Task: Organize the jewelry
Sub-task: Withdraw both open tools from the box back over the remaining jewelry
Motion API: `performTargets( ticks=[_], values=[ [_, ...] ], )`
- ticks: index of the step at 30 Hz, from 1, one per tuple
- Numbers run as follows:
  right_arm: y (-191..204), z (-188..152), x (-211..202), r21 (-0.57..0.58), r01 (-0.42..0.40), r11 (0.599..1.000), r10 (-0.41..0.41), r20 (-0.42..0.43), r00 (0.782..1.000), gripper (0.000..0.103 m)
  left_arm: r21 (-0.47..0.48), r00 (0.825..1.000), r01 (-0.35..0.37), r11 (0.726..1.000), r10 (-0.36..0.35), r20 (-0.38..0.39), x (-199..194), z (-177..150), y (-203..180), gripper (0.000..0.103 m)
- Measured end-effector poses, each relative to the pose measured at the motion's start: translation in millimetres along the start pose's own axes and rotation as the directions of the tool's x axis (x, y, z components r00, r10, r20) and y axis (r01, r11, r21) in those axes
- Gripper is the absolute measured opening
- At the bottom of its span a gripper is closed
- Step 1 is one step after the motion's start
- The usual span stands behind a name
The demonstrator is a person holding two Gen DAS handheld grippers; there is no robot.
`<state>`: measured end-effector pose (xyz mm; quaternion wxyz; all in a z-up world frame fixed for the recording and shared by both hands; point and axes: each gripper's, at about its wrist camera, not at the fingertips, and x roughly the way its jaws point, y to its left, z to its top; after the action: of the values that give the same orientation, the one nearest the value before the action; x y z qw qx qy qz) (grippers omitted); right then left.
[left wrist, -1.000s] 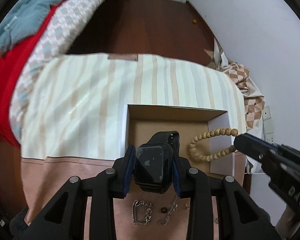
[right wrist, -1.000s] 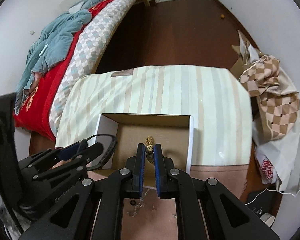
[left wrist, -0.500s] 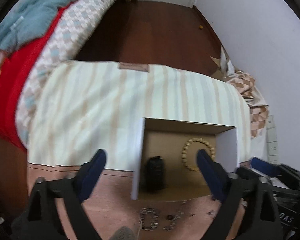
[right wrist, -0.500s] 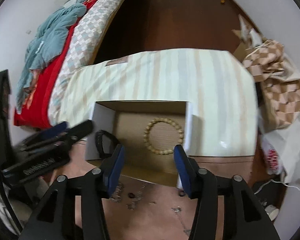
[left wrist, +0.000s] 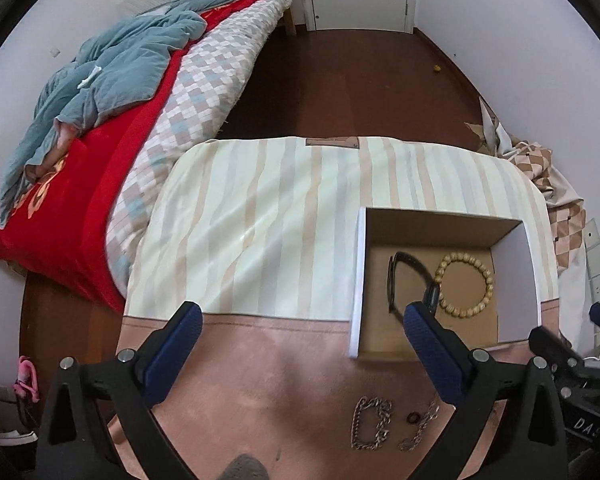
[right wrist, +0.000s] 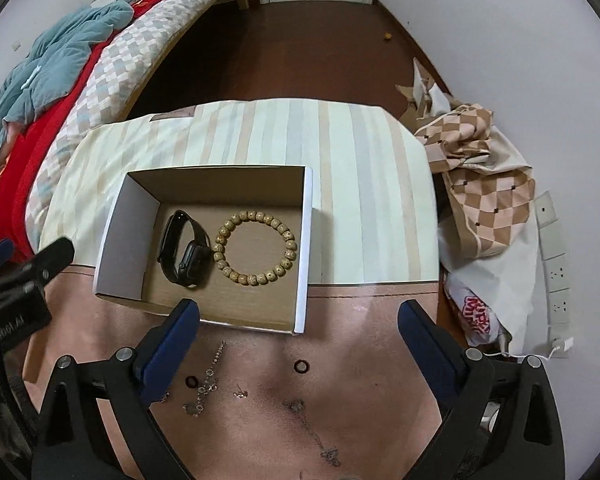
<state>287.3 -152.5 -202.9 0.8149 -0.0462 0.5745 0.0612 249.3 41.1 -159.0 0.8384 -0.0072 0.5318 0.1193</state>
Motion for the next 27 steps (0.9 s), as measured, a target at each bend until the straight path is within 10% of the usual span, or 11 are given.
performTargets(
  ticks=[27],
  values=[
    [14.6,-78.4,-169.5,0.006,0.066,0.998,-0.065,0.272,0.960,0.101,-0.024,0.976,0.054,0.998,-0.048,0.211,-150.3,-67.8,19.9,0.103]
  ],
)
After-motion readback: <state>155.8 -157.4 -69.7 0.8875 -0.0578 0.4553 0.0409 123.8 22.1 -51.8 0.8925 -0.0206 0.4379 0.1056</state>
